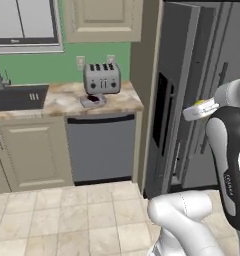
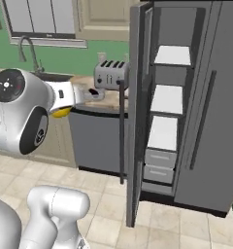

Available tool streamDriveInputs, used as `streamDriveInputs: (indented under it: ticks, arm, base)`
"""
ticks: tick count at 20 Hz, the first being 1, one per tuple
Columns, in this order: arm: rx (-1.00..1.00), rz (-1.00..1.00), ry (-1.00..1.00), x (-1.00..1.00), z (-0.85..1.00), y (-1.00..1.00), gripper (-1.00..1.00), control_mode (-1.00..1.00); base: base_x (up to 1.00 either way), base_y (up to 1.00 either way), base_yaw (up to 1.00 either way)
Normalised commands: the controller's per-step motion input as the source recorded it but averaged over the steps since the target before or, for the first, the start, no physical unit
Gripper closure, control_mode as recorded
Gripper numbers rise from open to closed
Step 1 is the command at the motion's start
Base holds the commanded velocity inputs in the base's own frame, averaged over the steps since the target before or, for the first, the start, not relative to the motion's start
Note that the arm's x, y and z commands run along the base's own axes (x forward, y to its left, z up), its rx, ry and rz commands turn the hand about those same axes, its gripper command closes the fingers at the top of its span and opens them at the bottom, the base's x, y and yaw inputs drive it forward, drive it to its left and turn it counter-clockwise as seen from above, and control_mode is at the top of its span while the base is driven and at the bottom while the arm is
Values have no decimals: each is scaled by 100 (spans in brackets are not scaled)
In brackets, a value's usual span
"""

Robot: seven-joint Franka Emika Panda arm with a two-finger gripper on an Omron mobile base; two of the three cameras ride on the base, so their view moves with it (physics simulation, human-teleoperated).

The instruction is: Take the eggplant and lemon out of the freezer and place them in the tupperware container on the counter. Then put the tupperware containing the vegetables back in the freezer.

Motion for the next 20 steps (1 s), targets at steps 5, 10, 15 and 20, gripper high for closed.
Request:
streamDriveInputs:
  ticks: [5, 10, 15, 20]
  arm:
    - [0, 0, 0, 0, 0, 0, 100, 100]
    - [0, 0, 0, 0, 0, 0, 100, 100]
    - [0, 0, 0, 0, 0, 0, 100, 100]
    - [0, 0, 0, 0, 0, 0, 100, 100]
  base:
    - [21, 76, -14]
    - [68, 72, -20]
    - [100, 51, -21]
    - [98, 28, -18]
